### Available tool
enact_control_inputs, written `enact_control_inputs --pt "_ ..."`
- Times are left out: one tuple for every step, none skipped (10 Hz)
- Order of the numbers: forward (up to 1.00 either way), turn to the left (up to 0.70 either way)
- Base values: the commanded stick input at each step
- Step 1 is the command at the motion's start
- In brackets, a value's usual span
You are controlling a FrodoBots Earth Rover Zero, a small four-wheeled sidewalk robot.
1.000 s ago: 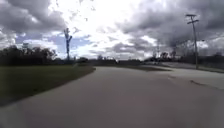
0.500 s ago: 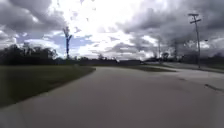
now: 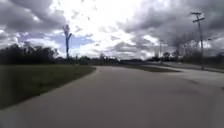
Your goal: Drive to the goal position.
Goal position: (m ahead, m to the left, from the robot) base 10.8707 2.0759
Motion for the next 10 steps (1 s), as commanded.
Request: enact_control_inputs --pt "1.0 0.0" --pt "1.0 0.0" --pt "1.0 0.0" --pt "1.0 0.0" --pt "1.0 0.0" --pt "1.0 0.0" --pt "1.0 0.0" --pt "1.0 0.0" --pt "1.0 0.0" --pt "1.0 0.0"
